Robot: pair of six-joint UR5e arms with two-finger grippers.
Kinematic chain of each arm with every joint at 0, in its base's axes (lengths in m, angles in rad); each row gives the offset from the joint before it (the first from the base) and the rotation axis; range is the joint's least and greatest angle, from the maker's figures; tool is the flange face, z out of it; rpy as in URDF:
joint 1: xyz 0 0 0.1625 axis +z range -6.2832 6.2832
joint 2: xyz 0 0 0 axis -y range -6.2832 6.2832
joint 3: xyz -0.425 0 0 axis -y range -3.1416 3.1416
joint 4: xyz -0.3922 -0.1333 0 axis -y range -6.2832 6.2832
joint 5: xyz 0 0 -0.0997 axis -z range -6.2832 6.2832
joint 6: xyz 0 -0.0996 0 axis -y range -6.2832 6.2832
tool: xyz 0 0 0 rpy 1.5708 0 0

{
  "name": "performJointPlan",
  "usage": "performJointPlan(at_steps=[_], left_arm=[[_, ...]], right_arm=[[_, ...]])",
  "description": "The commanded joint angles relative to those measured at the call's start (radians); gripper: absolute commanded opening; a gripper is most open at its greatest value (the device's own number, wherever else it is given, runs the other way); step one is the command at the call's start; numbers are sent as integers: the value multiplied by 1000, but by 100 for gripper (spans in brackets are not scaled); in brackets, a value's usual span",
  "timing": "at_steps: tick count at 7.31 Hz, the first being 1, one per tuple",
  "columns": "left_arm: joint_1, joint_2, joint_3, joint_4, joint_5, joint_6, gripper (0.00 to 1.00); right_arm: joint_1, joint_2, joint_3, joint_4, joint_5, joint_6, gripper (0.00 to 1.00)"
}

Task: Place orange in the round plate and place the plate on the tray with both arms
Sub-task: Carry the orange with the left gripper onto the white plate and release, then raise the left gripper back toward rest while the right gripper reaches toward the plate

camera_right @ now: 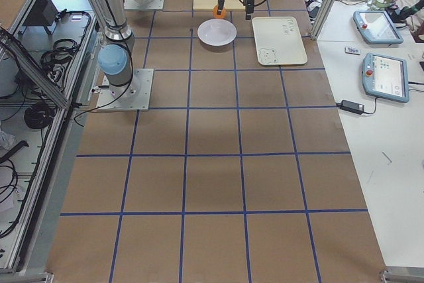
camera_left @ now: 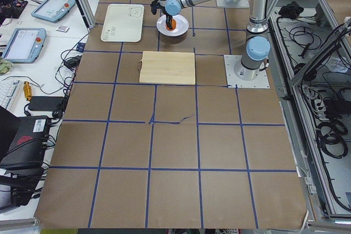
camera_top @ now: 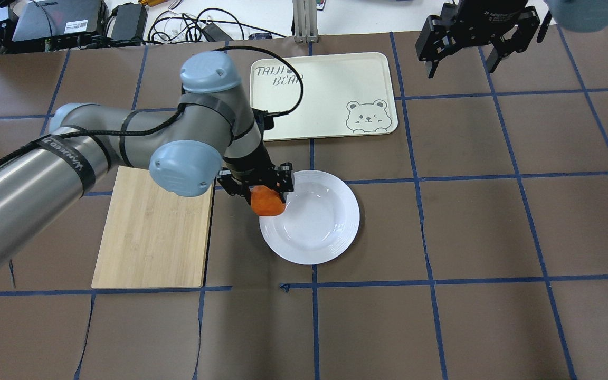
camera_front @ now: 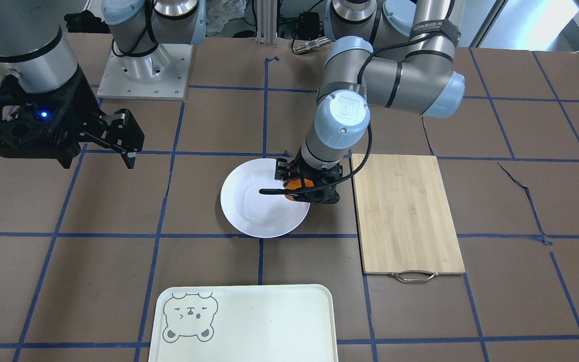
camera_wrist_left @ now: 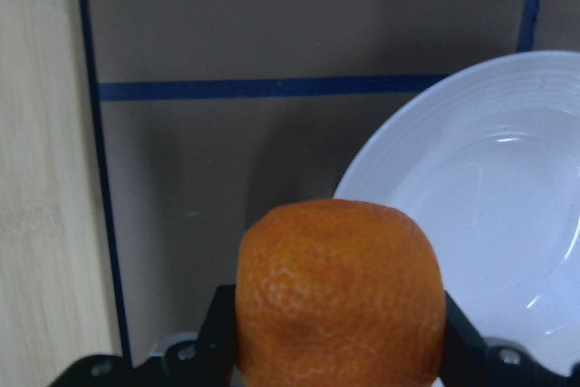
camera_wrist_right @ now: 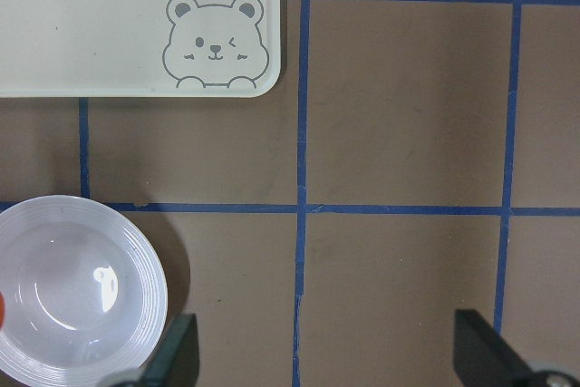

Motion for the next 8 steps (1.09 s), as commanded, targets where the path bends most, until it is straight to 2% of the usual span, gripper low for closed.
performJointPlan(at_steps=[1, 2, 3, 4, 5, 6, 7, 8], left_arm=[[-68, -80, -4, 99, -35, -66, 4], [-70, -85, -4, 111, -29, -66, 21], [-70, -80, 2, 113, -26, -66, 99], [-62, -45, 9, 111, -25, -80, 100], [-50, -21, 27, 105, -13, -77, 100], [15, -1, 77, 43, 36, -60, 100], [78, 34, 148, -69, 37, -15, 100], [138, 73, 242, -212, 64, 24, 100]], right_arm=[[1, -2, 0, 0, 0, -1, 100], [0, 0, 0, 0, 0, -1, 100], [0, 0, 3, 3, 0, -2, 100], [-2, 0, 20, -3, 10, 1, 100], [-2, 1, 37, -16, 57, 2, 100], [-13, 0, 40, -23, 59, 2, 100], [-25, 0, 41, -22, 62, 1, 100], [-34, 1, 60, -22, 136, 4, 100]])
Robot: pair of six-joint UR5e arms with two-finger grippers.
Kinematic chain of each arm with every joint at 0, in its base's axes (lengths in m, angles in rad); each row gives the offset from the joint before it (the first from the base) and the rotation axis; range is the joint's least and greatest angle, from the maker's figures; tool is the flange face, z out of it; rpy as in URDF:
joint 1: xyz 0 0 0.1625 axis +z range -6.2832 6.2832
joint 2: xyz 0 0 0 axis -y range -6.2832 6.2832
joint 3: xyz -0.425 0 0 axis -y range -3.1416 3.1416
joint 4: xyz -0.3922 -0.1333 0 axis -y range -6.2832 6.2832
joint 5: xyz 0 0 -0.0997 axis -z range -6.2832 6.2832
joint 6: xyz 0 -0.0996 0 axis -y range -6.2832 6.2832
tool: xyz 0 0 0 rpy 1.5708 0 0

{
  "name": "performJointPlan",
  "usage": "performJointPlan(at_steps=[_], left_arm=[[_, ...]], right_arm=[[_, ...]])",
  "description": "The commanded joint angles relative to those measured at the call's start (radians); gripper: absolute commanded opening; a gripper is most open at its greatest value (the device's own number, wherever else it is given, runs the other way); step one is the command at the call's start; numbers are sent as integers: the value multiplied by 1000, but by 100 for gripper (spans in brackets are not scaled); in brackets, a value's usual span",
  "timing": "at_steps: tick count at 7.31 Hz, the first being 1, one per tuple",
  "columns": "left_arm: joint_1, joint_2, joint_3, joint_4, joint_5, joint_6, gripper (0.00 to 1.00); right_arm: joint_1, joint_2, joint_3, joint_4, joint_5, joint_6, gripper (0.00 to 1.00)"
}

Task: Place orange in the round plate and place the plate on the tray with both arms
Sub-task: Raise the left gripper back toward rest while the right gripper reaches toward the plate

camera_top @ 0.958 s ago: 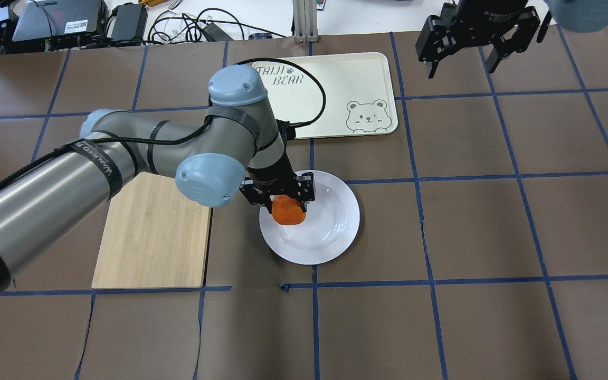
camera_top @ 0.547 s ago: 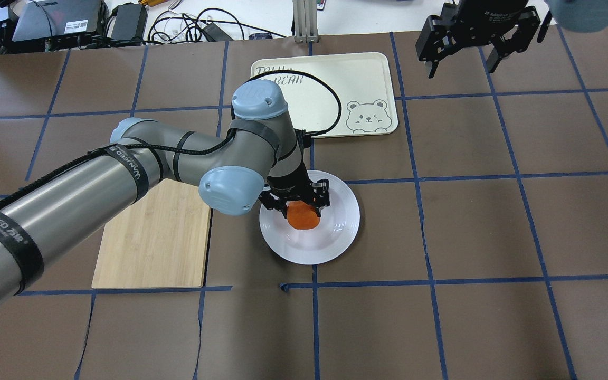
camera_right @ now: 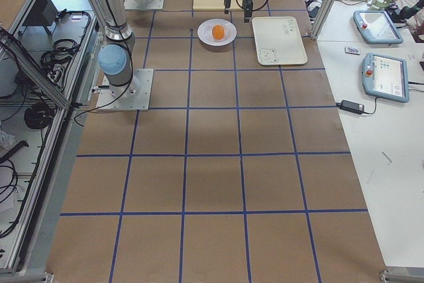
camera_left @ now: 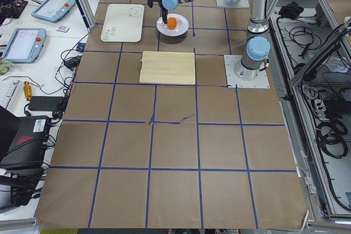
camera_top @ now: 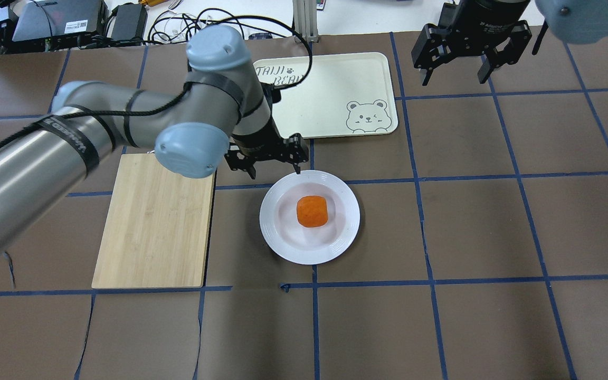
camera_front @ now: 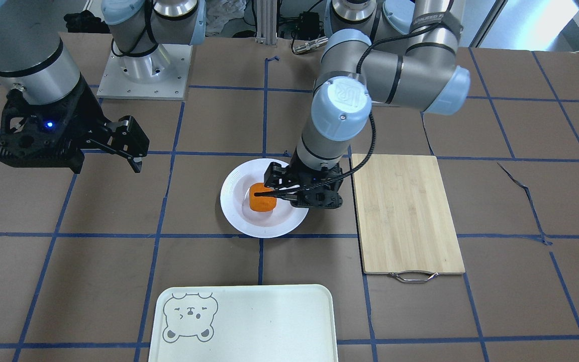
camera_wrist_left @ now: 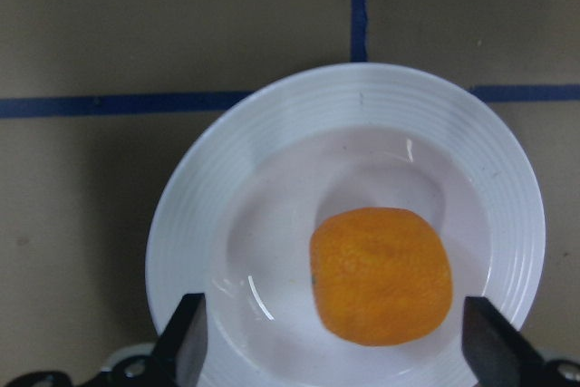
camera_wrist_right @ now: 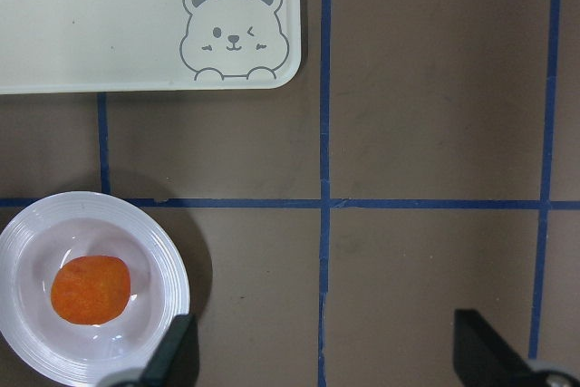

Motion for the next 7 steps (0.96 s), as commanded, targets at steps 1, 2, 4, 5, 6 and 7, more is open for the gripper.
performJointPlan(at_steps=[1, 2, 4, 5, 6, 7], left_arm=[[97, 79, 176, -290, 128, 96, 100], [101, 129, 213, -355, 152, 140, 100], [99, 199, 213, -256, 159, 147, 100], [116, 204, 203, -211, 157, 144, 100], [137, 204, 193, -210, 157, 144, 100], [139, 210, 172, -200, 148, 144, 100]], right_arm=[[-35, 10, 60, -6, 159, 3, 100], [-37, 9, 149, -45, 223, 7, 100], [-34, 1, 401, -320, 366, 61, 100], [-31, 10, 544, -524, 427, 98, 100], [-31, 19, 682, -715, 457, 115, 100], [-29, 24, 794, -859, 500, 115, 100]])
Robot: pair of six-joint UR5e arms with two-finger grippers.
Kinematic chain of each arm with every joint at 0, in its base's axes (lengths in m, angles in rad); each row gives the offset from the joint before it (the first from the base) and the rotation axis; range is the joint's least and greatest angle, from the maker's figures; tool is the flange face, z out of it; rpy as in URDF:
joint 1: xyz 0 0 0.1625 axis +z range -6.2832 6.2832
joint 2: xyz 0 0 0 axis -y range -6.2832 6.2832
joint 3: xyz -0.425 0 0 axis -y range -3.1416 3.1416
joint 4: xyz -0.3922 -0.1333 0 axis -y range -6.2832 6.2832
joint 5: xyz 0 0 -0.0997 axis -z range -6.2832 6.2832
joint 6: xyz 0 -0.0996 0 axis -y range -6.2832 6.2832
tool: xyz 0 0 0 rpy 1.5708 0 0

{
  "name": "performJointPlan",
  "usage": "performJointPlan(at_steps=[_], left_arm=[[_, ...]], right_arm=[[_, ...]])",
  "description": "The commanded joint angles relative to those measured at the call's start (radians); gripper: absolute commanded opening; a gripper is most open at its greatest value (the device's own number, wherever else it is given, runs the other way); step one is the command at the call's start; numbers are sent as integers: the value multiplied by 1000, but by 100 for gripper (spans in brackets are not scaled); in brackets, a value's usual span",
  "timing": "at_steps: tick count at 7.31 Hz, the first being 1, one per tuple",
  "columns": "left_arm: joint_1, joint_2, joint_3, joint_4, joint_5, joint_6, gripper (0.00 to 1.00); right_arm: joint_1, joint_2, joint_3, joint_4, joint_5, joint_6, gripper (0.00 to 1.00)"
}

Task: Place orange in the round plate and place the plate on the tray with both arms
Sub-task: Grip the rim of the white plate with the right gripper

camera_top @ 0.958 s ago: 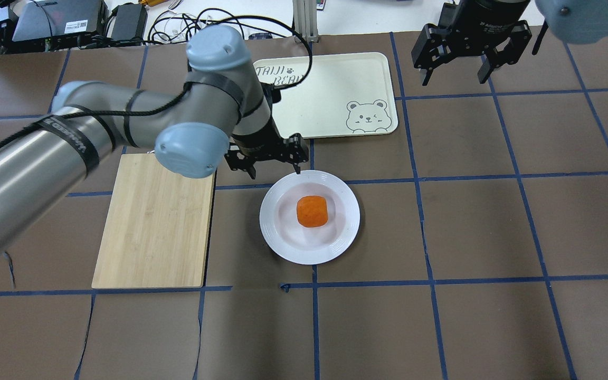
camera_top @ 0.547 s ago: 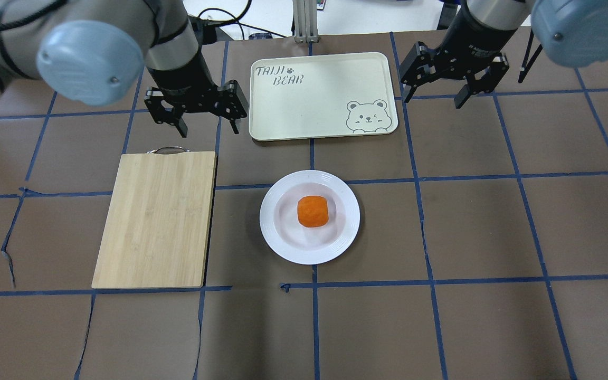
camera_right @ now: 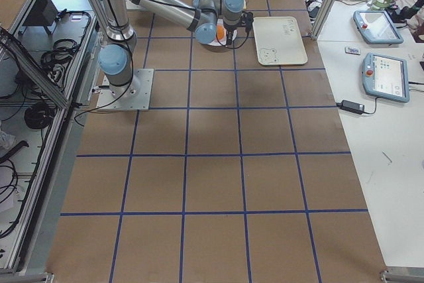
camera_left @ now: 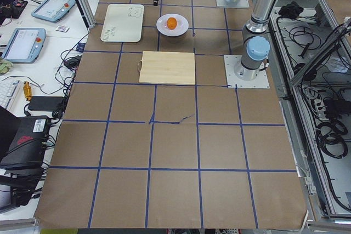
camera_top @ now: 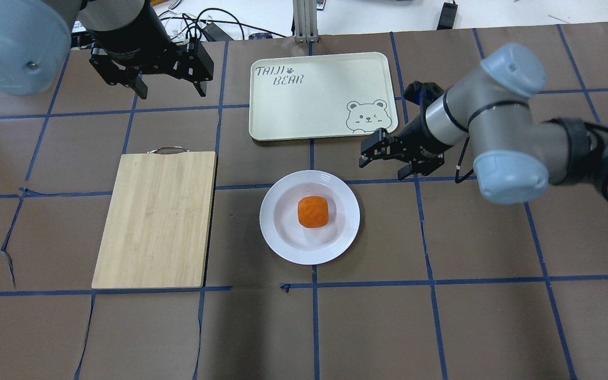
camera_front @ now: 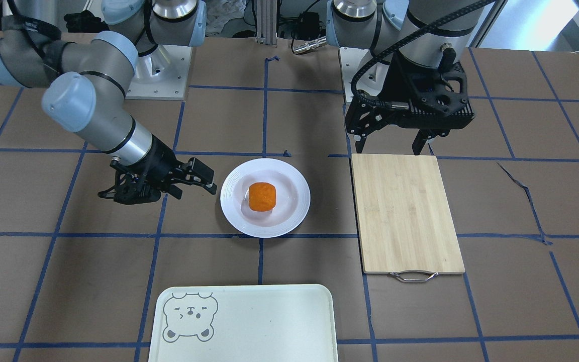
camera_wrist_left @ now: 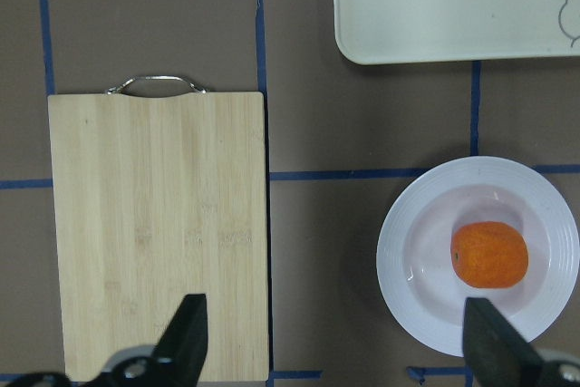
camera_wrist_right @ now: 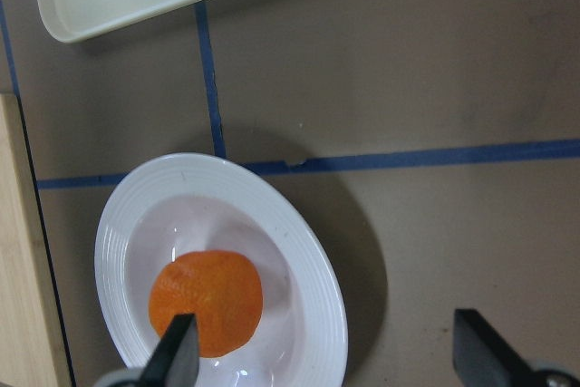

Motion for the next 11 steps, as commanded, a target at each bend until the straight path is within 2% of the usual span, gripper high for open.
performJointPlan(at_steps=[1, 3, 5, 6, 9, 10, 11], left_arm=[[11, 24, -30, 14, -9, -1, 100], [16, 45, -68, 75, 2, -8, 100], [16, 56, -84, 83, 1, -11, 100], [16, 58, -87, 83, 2, -15, 100], [16, 61, -87, 82, 2, -17, 100], [16, 61, -89, 82, 4, -17, 100], [16, 61, -87, 82, 2, -17, 100]], right_arm=[[2, 23, 221, -282, 114, 19, 100], [63, 138, 255, -490, 114, 158, 100], [72, 198, 251, -540, 118, 180, 100], [72, 197, 248, -550, 115, 213, 91], [90, 196, 232, -564, 123, 224, 24], [95, 196, 232, -564, 115, 224, 11], [95, 196, 231, -562, 115, 226, 4]])
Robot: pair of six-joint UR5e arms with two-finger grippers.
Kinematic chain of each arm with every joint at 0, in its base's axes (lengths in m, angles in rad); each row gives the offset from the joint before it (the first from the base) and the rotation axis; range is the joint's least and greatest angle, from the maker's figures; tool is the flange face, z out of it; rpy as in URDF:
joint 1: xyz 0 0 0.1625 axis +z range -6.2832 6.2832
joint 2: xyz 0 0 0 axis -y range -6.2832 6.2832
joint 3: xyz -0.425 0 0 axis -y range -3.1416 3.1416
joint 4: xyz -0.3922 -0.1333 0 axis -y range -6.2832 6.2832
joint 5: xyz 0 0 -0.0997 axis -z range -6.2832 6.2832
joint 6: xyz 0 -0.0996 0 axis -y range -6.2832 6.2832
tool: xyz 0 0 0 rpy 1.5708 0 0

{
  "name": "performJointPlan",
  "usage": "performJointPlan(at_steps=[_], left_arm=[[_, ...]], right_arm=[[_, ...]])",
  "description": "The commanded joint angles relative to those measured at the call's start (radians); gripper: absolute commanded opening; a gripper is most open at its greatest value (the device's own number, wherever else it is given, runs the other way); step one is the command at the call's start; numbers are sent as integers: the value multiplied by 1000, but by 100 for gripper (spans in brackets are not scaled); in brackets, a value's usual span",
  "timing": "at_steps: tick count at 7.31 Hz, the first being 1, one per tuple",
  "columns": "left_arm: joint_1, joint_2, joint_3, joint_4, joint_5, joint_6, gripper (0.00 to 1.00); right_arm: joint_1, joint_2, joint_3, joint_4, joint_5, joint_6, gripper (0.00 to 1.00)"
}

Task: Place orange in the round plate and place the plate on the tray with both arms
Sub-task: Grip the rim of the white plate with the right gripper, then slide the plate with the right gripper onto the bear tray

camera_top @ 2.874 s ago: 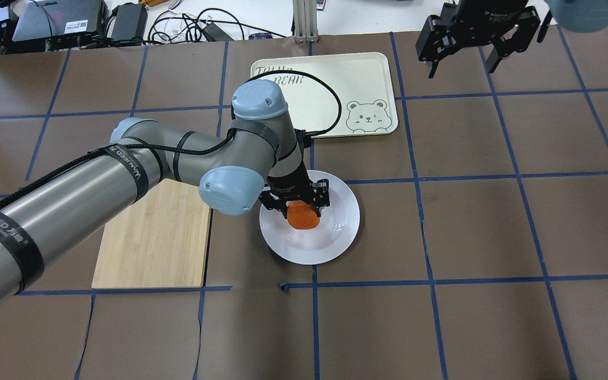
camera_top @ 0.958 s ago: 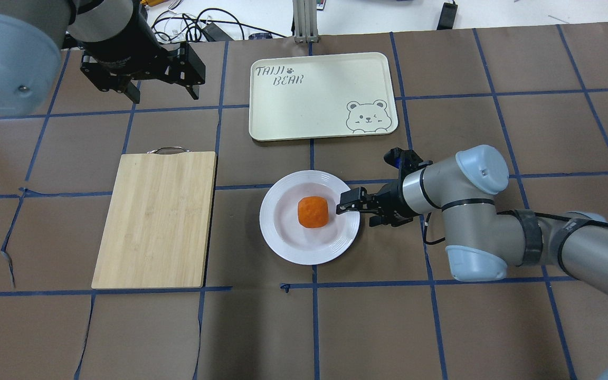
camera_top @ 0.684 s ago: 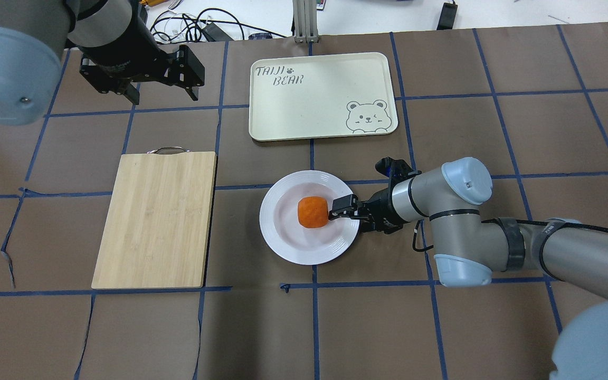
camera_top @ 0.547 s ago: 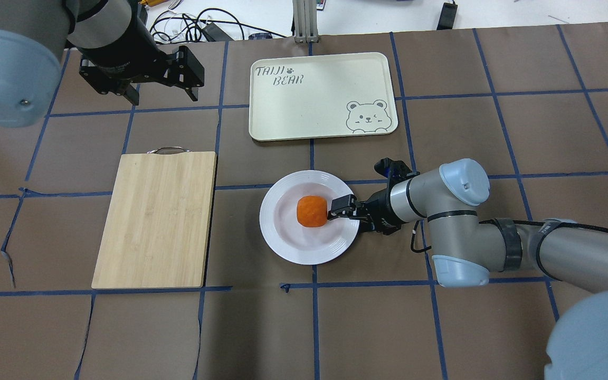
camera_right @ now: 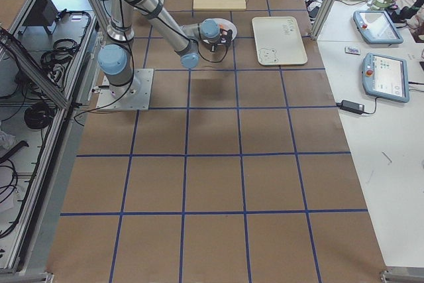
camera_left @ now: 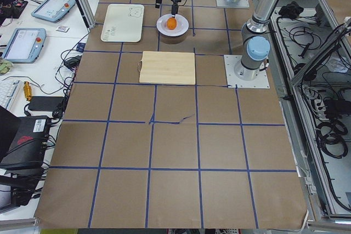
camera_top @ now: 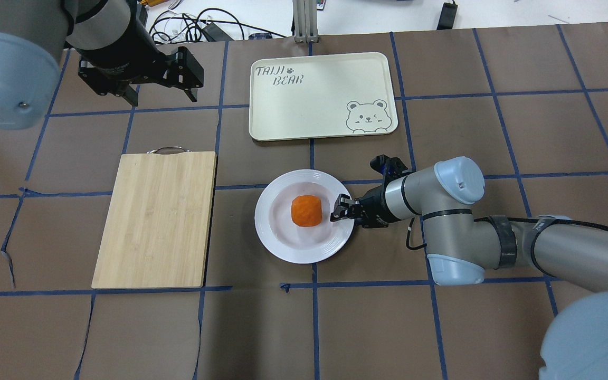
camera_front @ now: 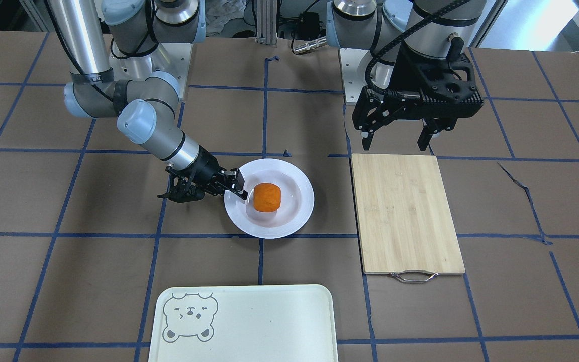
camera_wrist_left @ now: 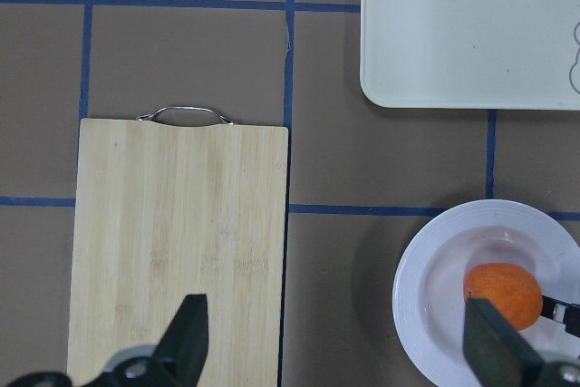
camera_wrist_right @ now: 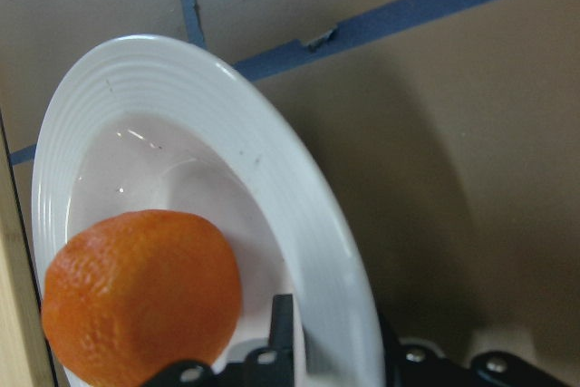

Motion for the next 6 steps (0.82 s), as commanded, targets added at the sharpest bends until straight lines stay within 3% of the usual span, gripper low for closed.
performJointPlan(at_steps=[1, 3, 5, 6], left_arm=[[0, 0, 1, 0, -1, 0, 100], [0, 0, 1, 0, -1, 0, 100], [2, 0, 1, 0, -1, 0, 100], [2, 0, 1, 0, -1, 0, 100]], right_arm=[[2, -9, -8, 1, -3, 18, 0], [-9, -1, -148, 31, -7, 115, 0], [-12, 40, -387, 253, -30, 138, 0], [-18, 124, -519, 289, -86, 145, 0]])
